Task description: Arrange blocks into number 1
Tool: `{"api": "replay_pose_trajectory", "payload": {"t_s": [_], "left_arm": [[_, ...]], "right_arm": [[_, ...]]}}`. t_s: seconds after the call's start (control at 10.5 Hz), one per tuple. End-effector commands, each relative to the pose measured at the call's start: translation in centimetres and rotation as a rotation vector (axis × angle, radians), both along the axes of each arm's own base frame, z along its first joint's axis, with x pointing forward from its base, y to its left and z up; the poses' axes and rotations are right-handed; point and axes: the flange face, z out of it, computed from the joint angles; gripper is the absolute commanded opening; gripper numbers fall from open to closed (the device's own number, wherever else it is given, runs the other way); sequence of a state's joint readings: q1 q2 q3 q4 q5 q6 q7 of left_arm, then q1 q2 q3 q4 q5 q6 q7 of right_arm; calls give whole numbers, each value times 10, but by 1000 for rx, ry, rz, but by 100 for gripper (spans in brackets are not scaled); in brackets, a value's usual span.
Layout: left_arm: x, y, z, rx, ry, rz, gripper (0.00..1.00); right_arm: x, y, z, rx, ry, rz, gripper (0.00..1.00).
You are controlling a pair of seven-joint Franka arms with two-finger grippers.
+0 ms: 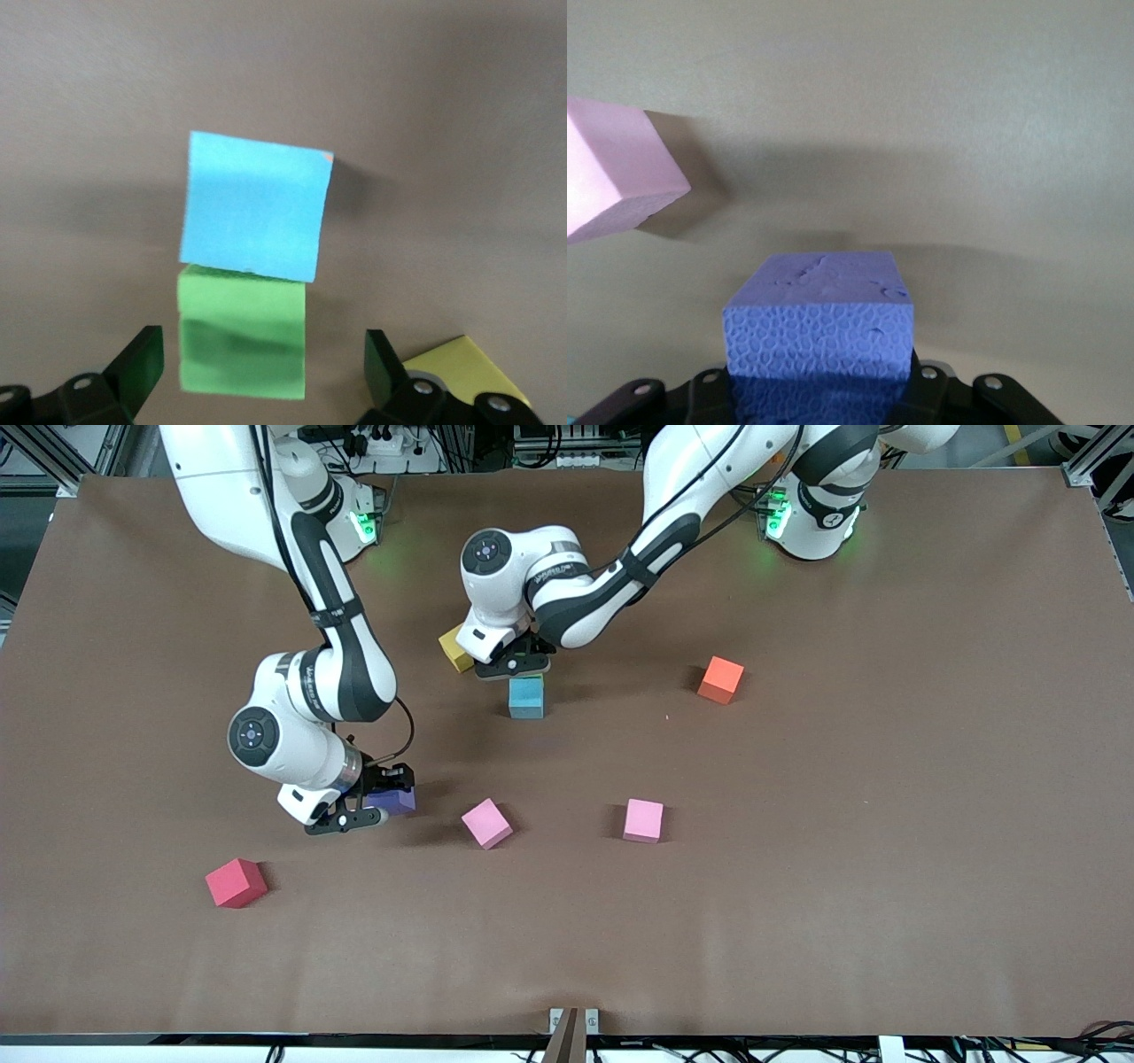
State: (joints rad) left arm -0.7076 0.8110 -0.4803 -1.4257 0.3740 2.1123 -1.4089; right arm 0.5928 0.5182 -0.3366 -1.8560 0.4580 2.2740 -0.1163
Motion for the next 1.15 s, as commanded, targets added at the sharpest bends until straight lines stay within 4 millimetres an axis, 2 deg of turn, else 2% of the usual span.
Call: {"api": "replay_pose_trajectory", "payload": {"t_s": [0.0, 0.1, 0.19, 0.48, 0.67, 0.86, 0.96, 1.05], "left_arm": [[19, 22, 37, 49, -19, 30, 100], [35, 35, 47, 67, -21, 34, 100], [58, 54, 56, 80, -19, 37, 100], [160, 136, 72, 58, -25, 55, 100], [205, 176, 69, 27, -36, -33, 100], [243, 213, 50, -13, -46, -162, 100], [262, 224, 47, -37, -81, -177, 100], [268, 228, 37, -37, -88, -212, 100]], "right_arm": [[-21, -7, 13, 20, 21, -39, 41], [-23, -6, 12, 20, 25, -40, 41], [-28, 10, 10, 15, 26, -41, 41], [-43, 56, 9, 0, 33, -73, 41], [-59, 97, 8, -11, 32, -123, 41], [-78, 132, 4, -23, 40, -136, 41], [-90, 155, -1, -35, 43, -168, 41], [-98, 177, -7, -47, 44, -186, 41]]}}
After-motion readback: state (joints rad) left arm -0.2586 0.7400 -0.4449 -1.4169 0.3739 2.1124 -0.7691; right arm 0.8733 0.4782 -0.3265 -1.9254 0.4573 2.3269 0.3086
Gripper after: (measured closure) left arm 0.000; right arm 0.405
